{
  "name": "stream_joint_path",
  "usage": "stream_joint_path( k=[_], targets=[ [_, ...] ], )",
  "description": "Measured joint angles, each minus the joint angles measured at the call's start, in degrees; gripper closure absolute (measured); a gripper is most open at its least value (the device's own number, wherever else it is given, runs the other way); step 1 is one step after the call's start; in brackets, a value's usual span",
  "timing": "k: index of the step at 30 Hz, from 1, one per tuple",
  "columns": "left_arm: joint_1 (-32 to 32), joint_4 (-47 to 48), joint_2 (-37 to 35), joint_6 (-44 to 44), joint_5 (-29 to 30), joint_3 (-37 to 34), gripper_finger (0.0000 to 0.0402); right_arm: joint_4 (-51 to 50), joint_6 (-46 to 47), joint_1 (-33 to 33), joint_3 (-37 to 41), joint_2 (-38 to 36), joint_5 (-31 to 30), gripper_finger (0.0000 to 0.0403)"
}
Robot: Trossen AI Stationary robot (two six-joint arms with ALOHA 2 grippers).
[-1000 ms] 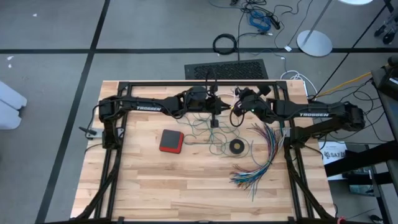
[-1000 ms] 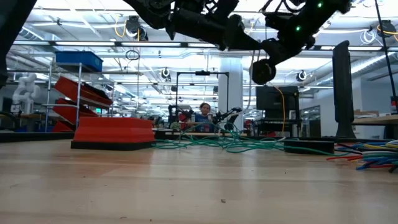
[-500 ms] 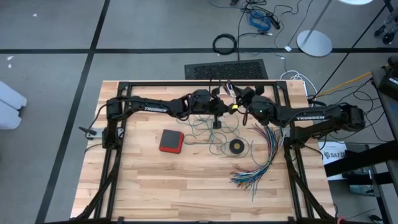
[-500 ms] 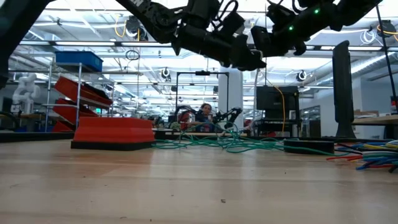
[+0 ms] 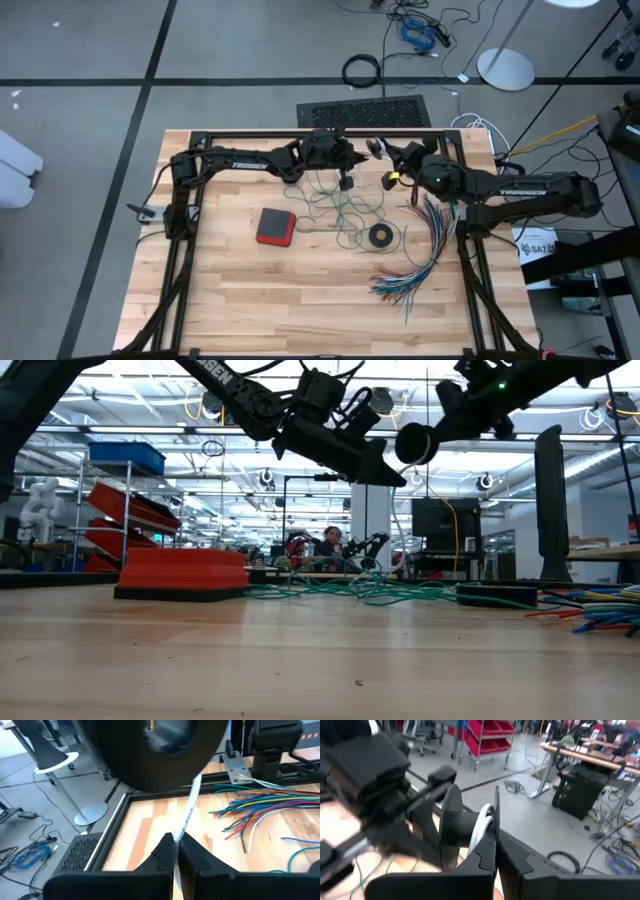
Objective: Coiling cords
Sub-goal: Coil the white wire cable on the spool
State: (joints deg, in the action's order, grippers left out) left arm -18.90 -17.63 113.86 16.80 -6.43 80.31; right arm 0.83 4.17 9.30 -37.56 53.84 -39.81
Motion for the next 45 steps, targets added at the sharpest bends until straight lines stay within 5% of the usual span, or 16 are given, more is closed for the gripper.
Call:
stream_joint_path(
  k=[13, 18, 27, 45],
  targets=[
    [-0.9, -3.6, 0.1, 0.5, 0.5, -0.1, 0.0375, -11.1, 1.6, 1.7, -0.1, 1.1, 7.3, 0.0403],
    [-1.1, -1.5, 0.1, 0.6, -0.2, -0.1, 0.0377, -6.4, -1.3, 0.9, 0.0, 0.1, 3.4, 0.0403],
    [-1.8, -0.7, 0.1, 1.7, 0.6, -0.1, 0.0386, -7.4, -1.6, 1.8, 0.0, -0.6, 13.0, 0.0403],
    [-1.0, 2.6, 0.1, 4.9, 2.1, 1.5, 0.0374, -12.8, -2.6, 4.2, 0.0, 5.1, 9.4, 0.0403]
  ],
)
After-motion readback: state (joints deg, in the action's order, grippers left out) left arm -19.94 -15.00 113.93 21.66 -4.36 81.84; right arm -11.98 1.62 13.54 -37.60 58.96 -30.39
